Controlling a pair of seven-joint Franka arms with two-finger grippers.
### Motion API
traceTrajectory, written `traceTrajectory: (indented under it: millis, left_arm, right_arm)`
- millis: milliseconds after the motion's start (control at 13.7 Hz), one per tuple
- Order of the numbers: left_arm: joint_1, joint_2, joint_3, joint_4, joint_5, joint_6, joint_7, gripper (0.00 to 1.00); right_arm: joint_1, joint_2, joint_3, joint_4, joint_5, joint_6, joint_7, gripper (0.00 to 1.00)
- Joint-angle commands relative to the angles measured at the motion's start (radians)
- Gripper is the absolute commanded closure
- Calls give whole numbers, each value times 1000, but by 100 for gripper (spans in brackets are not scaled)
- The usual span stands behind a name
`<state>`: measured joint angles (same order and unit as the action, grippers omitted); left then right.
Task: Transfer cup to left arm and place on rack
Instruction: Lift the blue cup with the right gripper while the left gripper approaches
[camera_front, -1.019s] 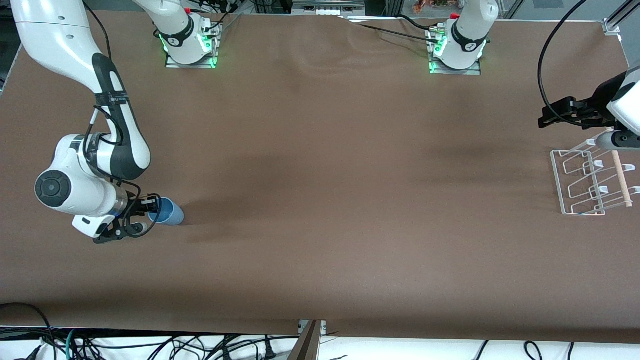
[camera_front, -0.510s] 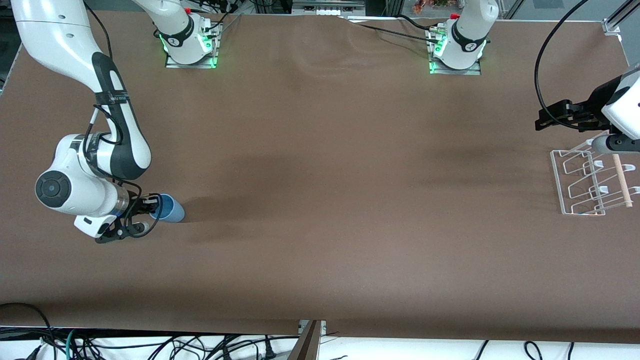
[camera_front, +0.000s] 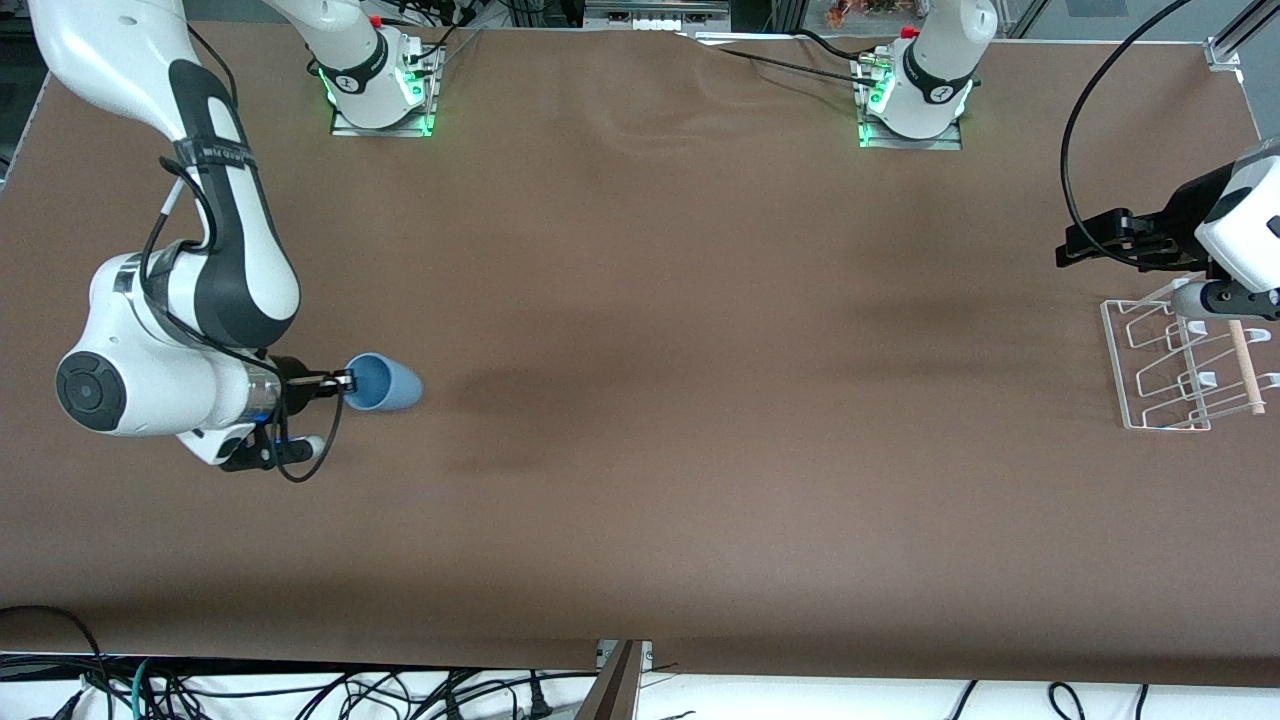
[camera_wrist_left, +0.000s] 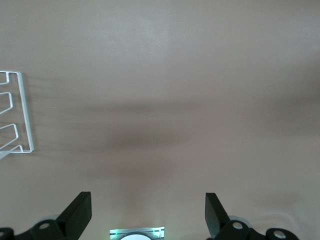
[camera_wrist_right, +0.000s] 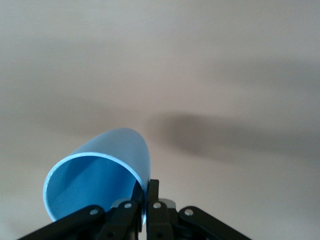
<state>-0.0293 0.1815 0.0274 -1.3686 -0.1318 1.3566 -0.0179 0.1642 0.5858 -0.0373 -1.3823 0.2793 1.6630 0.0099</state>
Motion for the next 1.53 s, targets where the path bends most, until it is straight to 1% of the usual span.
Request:
traceTrajectory:
  millis: [0,146,291,364,510,582,728,801,874,1019,1092,1238,1383,1456]
  left_arm:
    - [19,10,0,11,-78,-10,167,0]
    - [40,19,0,-9,-152,-8,367,0]
    - [39,22,0,-36,-196,-8,551,0]
    - [29,32,0,-43,-198,-7,673,0]
    - [22,67,-6,-44,-200,-5,920,0]
    - [11,87,-7,-46,-216,-2,994,0]
    - [-9,96,-15,-87,-265,53,1053,0]
    - [-9,96,-39,-111,-293,90,1088,0]
    - [-11,96,-49,-135,-308,132,1146,0]
    - [-9,93,-107,-150,-310,186,1251,0]
    - [-11,95,-113,-152,-318,194,1256,0]
    - [-11,95,-158,-159,-373,217,1254,0]
    - [-14,95,-216,-172,-384,269,1244,0]
    - [-15,95,-230,-184,-385,291,1239,0]
  right_arm:
    - [32,-4,7,42,118,-98,180,100]
    - [72,-9,13,42,246,-156,351,100]
    - [103,-18,31,43,363,-169,523,100]
    - [104,-20,54,43,420,-167,623,100]
    - [106,-18,118,57,506,-154,816,100]
    - [109,-18,144,66,546,-146,903,100]
    - [110,-18,184,72,641,-106,1040,100]
    - [110,-18,201,72,690,-85,1108,100]
    - [110,-17,208,72,730,-62,1171,100]
    - [136,-15,212,72,771,-19,1272,100]
    - [146,-17,214,72,790,13,1333,100]
    - [158,-17,223,74,860,78,1436,100]
    - [164,-17,228,74,885,122,1492,100]
    - [176,-17,228,75,897,141,1509,100]
